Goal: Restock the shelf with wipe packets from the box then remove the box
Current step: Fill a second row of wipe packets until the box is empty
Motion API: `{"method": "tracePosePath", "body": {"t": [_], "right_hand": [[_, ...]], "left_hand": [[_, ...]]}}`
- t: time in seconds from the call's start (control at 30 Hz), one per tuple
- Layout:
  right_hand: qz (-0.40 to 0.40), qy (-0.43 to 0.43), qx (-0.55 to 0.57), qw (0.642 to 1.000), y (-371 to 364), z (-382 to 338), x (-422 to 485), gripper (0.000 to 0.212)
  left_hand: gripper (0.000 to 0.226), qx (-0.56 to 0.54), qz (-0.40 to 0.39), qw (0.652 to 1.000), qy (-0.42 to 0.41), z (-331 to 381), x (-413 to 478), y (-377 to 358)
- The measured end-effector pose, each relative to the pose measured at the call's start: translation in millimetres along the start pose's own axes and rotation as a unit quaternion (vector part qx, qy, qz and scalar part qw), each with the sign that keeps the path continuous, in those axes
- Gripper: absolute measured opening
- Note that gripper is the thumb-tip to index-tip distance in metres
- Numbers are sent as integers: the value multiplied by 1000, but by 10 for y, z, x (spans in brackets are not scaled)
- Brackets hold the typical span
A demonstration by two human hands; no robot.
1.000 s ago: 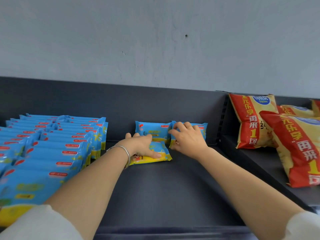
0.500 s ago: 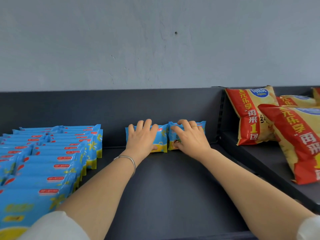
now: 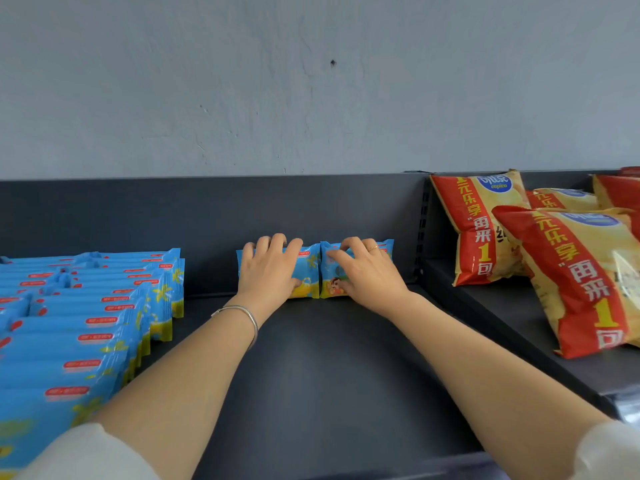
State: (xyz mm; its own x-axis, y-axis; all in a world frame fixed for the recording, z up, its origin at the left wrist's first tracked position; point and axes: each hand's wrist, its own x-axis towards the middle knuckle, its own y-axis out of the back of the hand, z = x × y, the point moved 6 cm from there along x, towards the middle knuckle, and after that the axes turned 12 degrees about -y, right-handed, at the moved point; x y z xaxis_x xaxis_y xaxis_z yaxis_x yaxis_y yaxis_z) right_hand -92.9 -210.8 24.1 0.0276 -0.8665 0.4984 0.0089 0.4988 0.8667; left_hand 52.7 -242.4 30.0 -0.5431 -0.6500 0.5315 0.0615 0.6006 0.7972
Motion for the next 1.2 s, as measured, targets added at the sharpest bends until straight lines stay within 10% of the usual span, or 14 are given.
{"method": "tracePosePath", "body": {"t": [0.37,0.9,1.2], "right_hand": [[17,-92,20,995,473,-71,-483,36],[128,-159,-49,978,1375,645,-2456,21],[48,-277,-102,954,1569,1645,-3871,23]], "left_hand": [[18,-126,-18,991,-51,300,-360,600],[17,-227,102,937,-246,2030,-858,1402],[20,-292,77,884,-358,3702,-1197,1617]]}}
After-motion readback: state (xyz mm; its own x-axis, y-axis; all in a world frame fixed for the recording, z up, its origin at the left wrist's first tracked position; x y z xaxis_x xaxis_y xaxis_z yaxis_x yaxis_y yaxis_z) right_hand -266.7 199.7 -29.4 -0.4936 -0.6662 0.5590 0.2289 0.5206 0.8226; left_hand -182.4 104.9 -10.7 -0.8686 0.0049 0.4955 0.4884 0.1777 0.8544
